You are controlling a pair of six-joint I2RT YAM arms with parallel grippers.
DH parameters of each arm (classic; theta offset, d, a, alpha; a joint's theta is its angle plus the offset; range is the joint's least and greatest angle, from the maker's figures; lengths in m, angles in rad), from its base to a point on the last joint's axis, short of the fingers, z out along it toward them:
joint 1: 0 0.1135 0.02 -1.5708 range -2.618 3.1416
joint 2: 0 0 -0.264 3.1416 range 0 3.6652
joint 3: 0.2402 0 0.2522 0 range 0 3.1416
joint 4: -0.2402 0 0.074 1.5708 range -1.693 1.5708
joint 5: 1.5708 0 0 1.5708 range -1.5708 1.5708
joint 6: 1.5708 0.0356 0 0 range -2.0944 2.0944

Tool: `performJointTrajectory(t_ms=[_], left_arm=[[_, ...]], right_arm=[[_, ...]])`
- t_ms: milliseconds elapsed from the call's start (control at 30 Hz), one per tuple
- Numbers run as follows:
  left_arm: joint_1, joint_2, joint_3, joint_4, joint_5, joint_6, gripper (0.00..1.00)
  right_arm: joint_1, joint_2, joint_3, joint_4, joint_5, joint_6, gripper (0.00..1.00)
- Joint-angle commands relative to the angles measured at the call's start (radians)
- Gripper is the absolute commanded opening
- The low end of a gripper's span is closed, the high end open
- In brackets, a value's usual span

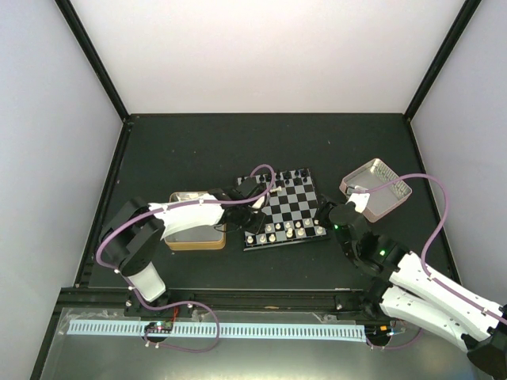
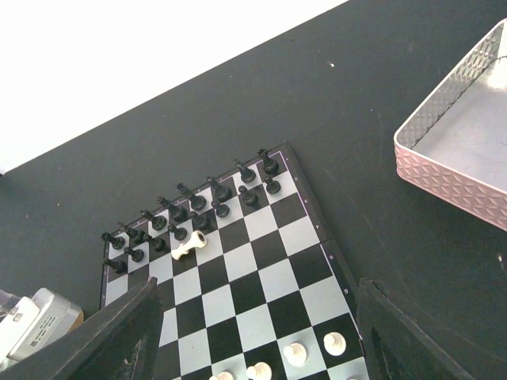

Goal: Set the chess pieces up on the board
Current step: Place the chess piece on the chessboard, then pick up the chess piece from the chessboard.

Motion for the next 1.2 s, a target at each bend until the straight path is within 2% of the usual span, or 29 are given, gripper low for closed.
performJointTrajectory(t_ms=[0,133,433,633,933,1033,1167], left_arm=[[-0.006,0.025,0.035,-0.004,0.010,0.016,0.30],[-0.004,0.023,0.025,0.005,0.038,0.013,0.26],[-0.002,0.012,0.026,0.017,0.050,0.009,0.26],[0.002,-0.058,0.019,0.008,-0.049,-0.006,0.31],[0.026,-0.343,-0.093,0.089,-0.170,-0.041,0.34],[0.031,-0.464,-0.149,0.122,-0.221,-0.052,0.35],[0.037,-0.598,-0.228,0.155,-0.275,-0.066,0.38]], right_arm=[[-0.003,0.000,-0.008,0.014,0.024,0.011,0.68],[-0.003,0.003,-0.008,0.016,0.025,0.011,0.68],[-0.002,0.015,-0.003,0.019,0.013,0.007,0.68],[-0.002,0.079,0.029,0.073,-0.080,-0.075,0.68],[-0.075,0.452,0.194,0.162,-0.332,-0.166,0.68],[-0.100,0.596,0.282,0.166,-0.372,-0.169,0.66],[-0.107,0.779,0.423,0.120,-0.353,-0.153,0.60]])
